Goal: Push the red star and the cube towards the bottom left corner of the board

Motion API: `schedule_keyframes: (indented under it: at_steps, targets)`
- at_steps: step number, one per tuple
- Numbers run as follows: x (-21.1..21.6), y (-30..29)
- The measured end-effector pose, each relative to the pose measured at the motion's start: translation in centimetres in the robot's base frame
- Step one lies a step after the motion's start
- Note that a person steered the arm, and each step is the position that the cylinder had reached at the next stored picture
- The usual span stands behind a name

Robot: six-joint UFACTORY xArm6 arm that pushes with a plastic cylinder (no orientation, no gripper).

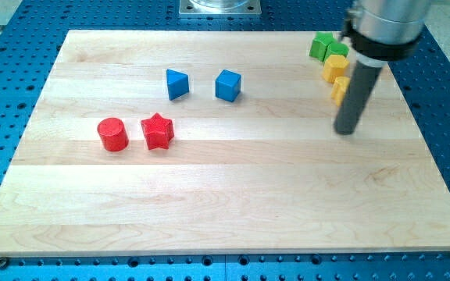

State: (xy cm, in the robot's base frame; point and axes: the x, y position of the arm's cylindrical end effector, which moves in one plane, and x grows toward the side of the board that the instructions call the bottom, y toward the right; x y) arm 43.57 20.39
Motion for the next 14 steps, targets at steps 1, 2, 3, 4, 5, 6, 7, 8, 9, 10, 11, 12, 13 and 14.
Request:
schedule_keyframes:
  at_steps: [1,2,3,4,5,6,7,8,9,10,11,12,13,14]
  targets:
    - [-4.6,2.3]
    - [-8.6,1.7]
    - [-2.2,-0.1]
    - [-8.3,-5.8]
    - [-13.8,-9.2]
    - [-11.1,-16.4]
    - [-5.5,-21.7]
    - [-2.3,-27.8]
    - [1.1,-33.0]
    - [3.9,-36.8]
    - [5.1,-42.1]
    - [7.9,-44.3]
    - [9.9,-44.2]
    - [7.0,-43.3]
